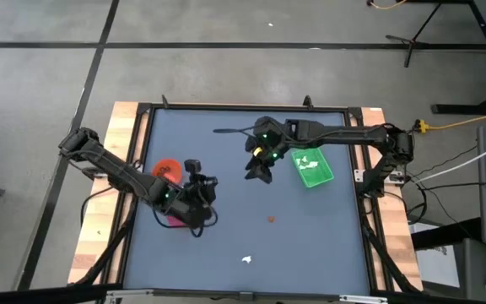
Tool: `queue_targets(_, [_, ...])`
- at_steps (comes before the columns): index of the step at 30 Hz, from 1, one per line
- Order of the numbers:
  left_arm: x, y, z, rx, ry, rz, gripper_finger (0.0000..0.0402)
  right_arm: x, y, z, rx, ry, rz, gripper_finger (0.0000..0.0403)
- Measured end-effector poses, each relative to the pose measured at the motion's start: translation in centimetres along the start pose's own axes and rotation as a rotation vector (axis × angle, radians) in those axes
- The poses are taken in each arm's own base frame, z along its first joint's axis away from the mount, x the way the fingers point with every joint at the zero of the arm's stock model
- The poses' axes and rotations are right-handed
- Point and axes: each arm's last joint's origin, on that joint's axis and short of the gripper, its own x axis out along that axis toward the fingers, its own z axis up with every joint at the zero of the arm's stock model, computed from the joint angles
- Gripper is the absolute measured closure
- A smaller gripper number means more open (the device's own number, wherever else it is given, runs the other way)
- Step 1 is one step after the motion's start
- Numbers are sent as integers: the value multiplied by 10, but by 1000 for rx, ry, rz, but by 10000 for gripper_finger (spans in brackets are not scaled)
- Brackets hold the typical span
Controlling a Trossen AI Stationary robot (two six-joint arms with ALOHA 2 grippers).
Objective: Sort Halloween decoration
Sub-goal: Put the black skull toy into the orange bowl
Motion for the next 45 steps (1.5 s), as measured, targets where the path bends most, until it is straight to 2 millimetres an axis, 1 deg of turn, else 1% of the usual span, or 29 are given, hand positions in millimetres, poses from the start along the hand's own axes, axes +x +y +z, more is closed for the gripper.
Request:
queue_targets(4, [7, 10, -23, -48, 211, -32, 350, 0, -1, 1, -21, -7, -7, 193])
queue_targets(8, [7, 22, -43, -78, 436, -33, 350, 0, 0, 0, -46, -6, -9, 193])
queue_targets(10, [8, 26, -51, -97, 511, -16, 350, 0, 0, 0, -47, -5, -9, 193])
queue_targets(14, [12, 23, -65, -135, 586, -11, 350, 0, 0, 0, -46, -7, -14, 194])
queue_targets(18, [17, 14, -85, -113, 648, -18, 350, 0, 0, 0, -47, -7, -14, 193])
queue_targets(23, [24, 8, -112, -111, 719, 29, 350, 0, 0, 0, -77, -9, -29, 194])
queue_targets(28, [31, 6, -132, -128, 768, 67, 350, 0, -1, 1, -96, -11, -39, 194])
queue_targets(32, [34, 7, -142, -145, 794, 94, 348, 0, -1, 1, -97, -13, -56, 194])
queue_targets(35, [36, 8, -146, -168, 808, 114, 337, 0, -2, 1, -97, -17, -78, 194])
queue_targets(45, [38, 9, -146, -185, 814, 123, 296, 0, -3, 1, -97, -23, -112, 194])
